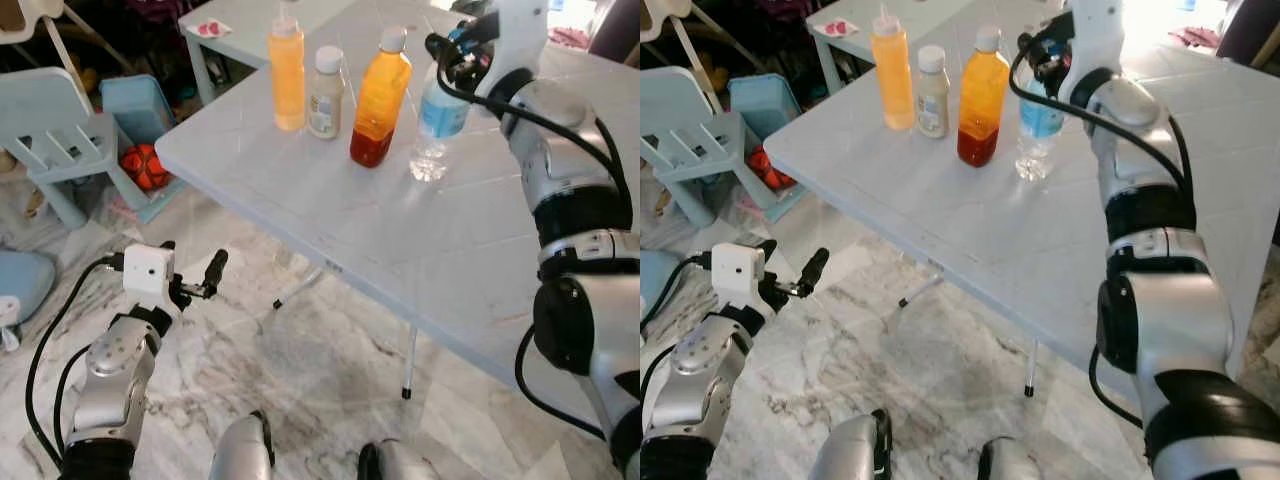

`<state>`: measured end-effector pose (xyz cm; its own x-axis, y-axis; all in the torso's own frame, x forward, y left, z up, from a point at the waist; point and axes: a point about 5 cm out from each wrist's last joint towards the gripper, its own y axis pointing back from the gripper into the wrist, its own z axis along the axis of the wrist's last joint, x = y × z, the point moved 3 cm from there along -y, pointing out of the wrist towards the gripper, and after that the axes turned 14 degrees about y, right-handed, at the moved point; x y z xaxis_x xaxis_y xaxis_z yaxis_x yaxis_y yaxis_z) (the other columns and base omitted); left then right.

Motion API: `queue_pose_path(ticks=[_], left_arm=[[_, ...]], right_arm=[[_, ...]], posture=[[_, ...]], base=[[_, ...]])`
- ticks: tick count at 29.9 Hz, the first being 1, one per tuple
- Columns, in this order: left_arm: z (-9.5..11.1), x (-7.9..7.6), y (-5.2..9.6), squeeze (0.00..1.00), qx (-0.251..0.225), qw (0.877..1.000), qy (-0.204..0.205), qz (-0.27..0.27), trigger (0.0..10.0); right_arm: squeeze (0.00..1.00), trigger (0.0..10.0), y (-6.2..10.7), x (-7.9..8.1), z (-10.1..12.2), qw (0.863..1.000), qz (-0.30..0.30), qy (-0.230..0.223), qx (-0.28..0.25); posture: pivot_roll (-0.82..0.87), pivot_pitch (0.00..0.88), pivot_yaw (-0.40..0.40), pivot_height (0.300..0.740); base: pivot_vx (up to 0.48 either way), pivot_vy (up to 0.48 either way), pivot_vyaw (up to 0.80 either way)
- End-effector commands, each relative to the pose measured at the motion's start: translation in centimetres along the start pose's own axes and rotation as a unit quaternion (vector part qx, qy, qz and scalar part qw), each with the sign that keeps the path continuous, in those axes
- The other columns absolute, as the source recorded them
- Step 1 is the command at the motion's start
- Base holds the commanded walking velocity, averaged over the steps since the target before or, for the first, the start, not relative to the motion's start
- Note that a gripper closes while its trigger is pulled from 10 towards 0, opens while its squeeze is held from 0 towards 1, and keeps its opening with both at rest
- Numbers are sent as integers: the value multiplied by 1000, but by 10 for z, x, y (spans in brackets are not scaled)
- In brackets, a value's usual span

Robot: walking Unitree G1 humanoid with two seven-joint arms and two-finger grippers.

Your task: Restocking fridge

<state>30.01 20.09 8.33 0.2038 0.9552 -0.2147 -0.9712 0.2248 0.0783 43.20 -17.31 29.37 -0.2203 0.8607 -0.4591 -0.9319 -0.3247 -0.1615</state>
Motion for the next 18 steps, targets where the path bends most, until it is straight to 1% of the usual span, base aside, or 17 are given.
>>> queue_pose_path(ticks=[1,2,4,5,6,7,9,10,11,14,15,16,18], left_arm=[[-4,1,0,0,6,1000,-1,5,10000],[-5,0,-1,0,7,1000,1,4,10000],[-6,-1,-2,0,9,1000,3,2,10000],[-8,-1,-5,0,16,1000,5,5,10000],[-9,-1,-6,0,18,1000,5,6,10000],[-10,0,-7,0,20,1000,5,7,10000],[-10,-1,-11,0,21,1000,6,8,10000],[-10,-1,-11,0,21,1000,6,8,10000],[-10,-1,-13,0,20,1000,7,7,10000],[-10,-3,-16,0,20,1000,8,4,10000],[-11,-4,-19,0,19,1000,9,3,10000],[-11,-4,-19,0,19,1000,9,3,10000],[-10,-4,-20,0,16,1000,12,5,10000]], right_arm=[[0,0,7,3,-15,999,2,-7,31],[0,0,10,3,-14,1000,1,-9,27],[0,0,15,7,-10,999,5,-28,17],[0,0,19,14,-6,999,19,-51,3],[0,0,20,16,-6,998,22,-56,0],[0,0,23,22,-2,997,37,-67,-14],[0,0,37,46,8,989,88,-104,-53],[0,0,37,46,8,989,88,-104,-53],[0,0,44,56,12,985,106,-121,-63],[0,0,53,72,20,978,133,-140,-76],[0,0,60,81,25,975,150,-142,-82],[0,0,60,81,25,975,150,-142,-82],[0,0,62,86,30,970,161,-156,-90]], posture=[[74,130,20,740],[74,130,20,740],[67,125,23,740],[54,112,29,740],[54,112,29,740],[54,112,29,740],[34,94,37,740],[34,94,37,740],[30,89,37,740],[26,81,36,740],[25,75,33,740],[25,75,33,740],[26,66,24,740]], base=[[0,0,0],[0,0,0],[0,0,0],[0,0,0],[0,0,0],[0,0,0],[0,0,0],[0,0,0],[0,0,0],[0,0,0],[0,0,0],[0,0,0],[0,0,0]])
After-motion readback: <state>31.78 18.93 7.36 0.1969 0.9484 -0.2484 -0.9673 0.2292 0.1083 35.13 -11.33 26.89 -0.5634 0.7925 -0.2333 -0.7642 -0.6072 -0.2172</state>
